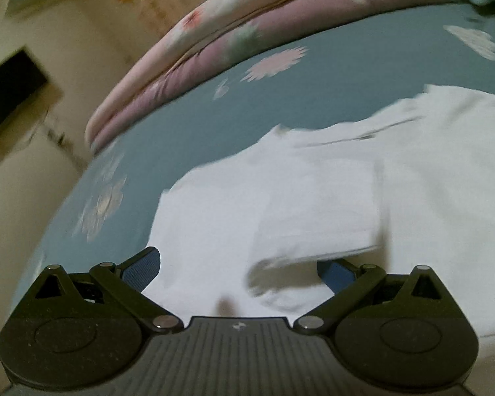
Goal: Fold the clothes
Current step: 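Lift the sleeve and fold it across the shirt body toward the collar, then lower the sleeve onto the shirt and open the right gripper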
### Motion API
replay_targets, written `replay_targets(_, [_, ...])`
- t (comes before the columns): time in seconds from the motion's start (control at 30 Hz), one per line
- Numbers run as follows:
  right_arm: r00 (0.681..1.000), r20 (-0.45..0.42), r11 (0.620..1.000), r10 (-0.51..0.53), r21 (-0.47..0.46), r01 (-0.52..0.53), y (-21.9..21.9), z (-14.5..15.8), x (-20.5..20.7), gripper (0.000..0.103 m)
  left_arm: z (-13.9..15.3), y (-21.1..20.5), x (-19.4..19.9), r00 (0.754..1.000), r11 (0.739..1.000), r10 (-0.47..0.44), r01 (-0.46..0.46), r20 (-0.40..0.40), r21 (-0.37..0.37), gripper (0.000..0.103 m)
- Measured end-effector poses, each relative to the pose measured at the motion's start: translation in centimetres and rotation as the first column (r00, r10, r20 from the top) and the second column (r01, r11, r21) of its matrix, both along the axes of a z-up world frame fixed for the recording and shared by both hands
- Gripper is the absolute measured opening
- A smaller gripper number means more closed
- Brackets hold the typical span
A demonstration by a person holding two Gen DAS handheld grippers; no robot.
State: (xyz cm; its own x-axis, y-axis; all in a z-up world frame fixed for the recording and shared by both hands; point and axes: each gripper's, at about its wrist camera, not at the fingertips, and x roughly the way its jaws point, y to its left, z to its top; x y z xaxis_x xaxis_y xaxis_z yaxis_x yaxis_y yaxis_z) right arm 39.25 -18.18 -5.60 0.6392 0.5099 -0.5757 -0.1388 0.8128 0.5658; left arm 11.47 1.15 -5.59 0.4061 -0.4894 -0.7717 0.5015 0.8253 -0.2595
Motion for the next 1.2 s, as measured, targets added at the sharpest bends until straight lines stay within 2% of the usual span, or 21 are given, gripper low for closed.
replay_targets(0.1, [0.995,-0.024,0.992,-0.095,0.084,0.097,-1.9,-0.5,0.7,0.103,-0.1,0.1,0.0,1.0,1.0,0.001,-0.001,0.003,-0.007,0.102])
replay_targets(0.17, [0.991,-0.031,0.98,-0.13,0.146,0.133,-2.5,-0.6,1.4,0.103,-0.1,0.2,0.0,1.0,1.0,0.001,-0.001,0.004,-0.012,0.102])
replay_targets(0.23, [0.99,-0.017,0.976,-0.143,0.165,0.143,-2.2,-0.3,2.0,0.103,-0.2,0.2,0.0,1.0,1.0,0.001,-0.001,0.005,-0.017,0.102])
replay_targets(0.33, [0.994,0.021,0.983,-0.103,0.156,0.098,-0.3,0.7,2.7,0.103,-0.2,0.2,0.1,1.0,1.0,-0.001,0.001,0.008,-0.018,0.102])
replay_targets(0.47, [0.998,0.065,0.99,0.024,0.14,-0.033,3.3,1.9,2.9,0.103,-0.3,0.1,0.2,1.0,1.0,0.002,-0.002,0.011,-0.016,0.102])
replay_targets(0.6, [0.987,0.078,0.984,0.142,0.098,-0.15,6.2,2.6,2.6,0.103,-0.2,0.0,0.3,1.0,1.0,0.0,0.0,0.011,-0.011,0.102])
replay_targets(0.7, [0.984,0.09,0.986,0.155,0.056,-0.16,6.0,3.2,2.0,0.103,-0.1,0.0,0.4,1.0,1.0,-0.003,0.003,0.01,-0.008,0.102])
replay_targets(0.8, [0.988,0.109,0.993,0.111,0.029,-0.115,3.1,4.1,1.0,0.103,-0.1,0.0,0.4,1.0,1.0,-0.005,0.005,0.013,0.0,0.102])
replay_targets(1.03, [0.995,0.095,0.999,-0.042,-0.019,0.044,-8.7,5.4,-2.7,0.103,-0.1,-0.5,0.5,1.0,1.0,-0.007,0.006,0.024,0.03,0.102])
replay_targets(1.13, [0.984,0.086,0.985,-0.156,-0.058,0.161,-13.7,5.1,-5.0,0.103,0.0,-0.7,0.9,1.0,0.999,0.01,-0.011,0.02,0.037,0.102])
replay_targets(1.2, [0.966,0.102,0.958,-0.238,-0.141,0.251,-16.3,4.9,-7.0,0.103,0.0,-0.9,1.1,1.0,0.999,0.017,-0.017,0.02,0.048,0.102])
